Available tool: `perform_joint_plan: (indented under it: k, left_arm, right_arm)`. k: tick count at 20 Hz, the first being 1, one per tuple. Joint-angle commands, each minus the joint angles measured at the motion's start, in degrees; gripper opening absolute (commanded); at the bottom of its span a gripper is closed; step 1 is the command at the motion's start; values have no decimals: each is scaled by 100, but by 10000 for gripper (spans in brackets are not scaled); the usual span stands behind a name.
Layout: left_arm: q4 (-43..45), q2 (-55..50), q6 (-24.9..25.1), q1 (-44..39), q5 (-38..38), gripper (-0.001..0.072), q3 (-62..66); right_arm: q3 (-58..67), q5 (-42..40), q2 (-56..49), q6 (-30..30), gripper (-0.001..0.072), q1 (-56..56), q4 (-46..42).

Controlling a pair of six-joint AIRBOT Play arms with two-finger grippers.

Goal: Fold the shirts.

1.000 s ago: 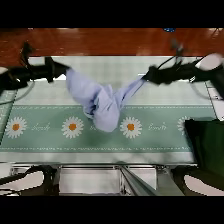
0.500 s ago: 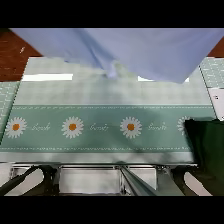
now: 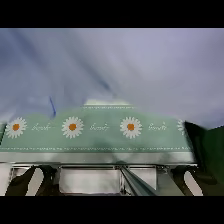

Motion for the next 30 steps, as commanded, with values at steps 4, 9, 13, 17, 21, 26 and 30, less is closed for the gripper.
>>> perform_joint_plan:
  k: [4, 9, 13, 17, 21, 26, 30]
  left_arm:
    - [3298, -31, -896, -1926, 68, 17, 0]
    - [3617, -1362, -1576, -1928, -776, 17, -525]
    - [3405, -2953, -1932, -1930, -754, 17, -1211]
    - [2280, -4651, -1930, -1930, -247, 18, -1211]
    - [981, -5576, -1928, -1943, 793, 18, -1204]
    - [732, -6011, -1932, -2083, 903, 180, -1204]
    - [704, -5989, -1532, -1521, -975, 508, -938]
  right_arm:
    - [-356, 516, 138, 70, 18, -4, 177]
    - [-2175, 348, -42, -107, 18, -2, 798]
    - [-3582, -361, -962, -389, 18, 2, 1276]
    - [-3827, -1309, -2708, -868, 18, 2, 1869]
    - [-3167, -1987, -4454, -857, 18, 2, 2168]
    - [-2149, -2000, -5871, -533, 165, 9, 2844]
    - [-2151, -1217, -5821, -457, 411, -420, 2732]
